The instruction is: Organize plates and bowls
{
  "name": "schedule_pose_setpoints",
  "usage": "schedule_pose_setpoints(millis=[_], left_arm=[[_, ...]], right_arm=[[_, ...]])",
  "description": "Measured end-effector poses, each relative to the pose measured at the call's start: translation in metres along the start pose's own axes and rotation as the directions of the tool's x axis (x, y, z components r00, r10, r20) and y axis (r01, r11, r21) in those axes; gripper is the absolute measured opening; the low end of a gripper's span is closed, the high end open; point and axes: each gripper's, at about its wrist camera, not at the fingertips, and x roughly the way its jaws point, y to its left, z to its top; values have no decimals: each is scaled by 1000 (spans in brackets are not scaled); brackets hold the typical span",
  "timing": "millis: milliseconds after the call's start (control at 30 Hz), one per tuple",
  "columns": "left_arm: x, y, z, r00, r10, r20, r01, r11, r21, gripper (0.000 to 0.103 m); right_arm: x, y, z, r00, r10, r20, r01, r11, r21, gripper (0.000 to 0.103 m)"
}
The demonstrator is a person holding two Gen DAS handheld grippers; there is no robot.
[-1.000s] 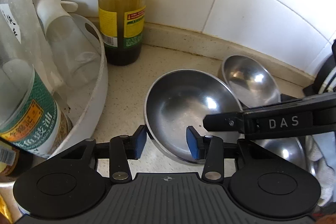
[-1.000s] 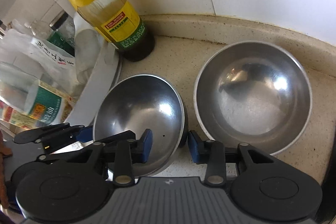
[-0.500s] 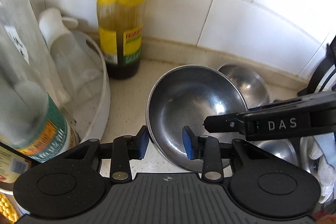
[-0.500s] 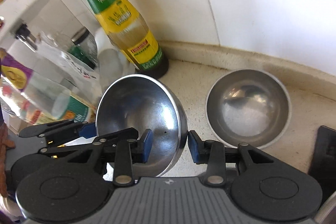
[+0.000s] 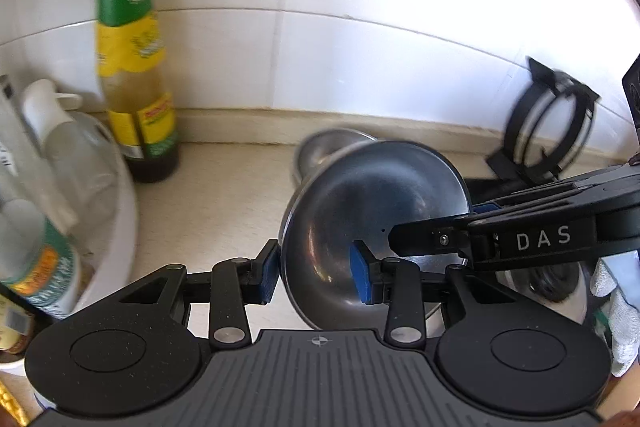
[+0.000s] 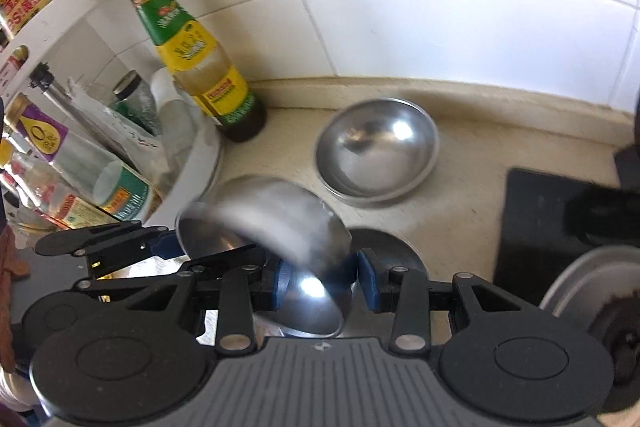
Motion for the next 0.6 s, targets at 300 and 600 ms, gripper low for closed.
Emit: schedule_pose_setpoints(millis=[300,600], left_arm=[[16,-19,-9,997,-58,-50,60,998,36,43],[10,-10,1,999,-32,-7,32,999,21,44]], right_arm=[[5,-25,-10,992,-119,-44,119,993,8,47],[-13,-54,0,990,-144,13,143,988,66,48]])
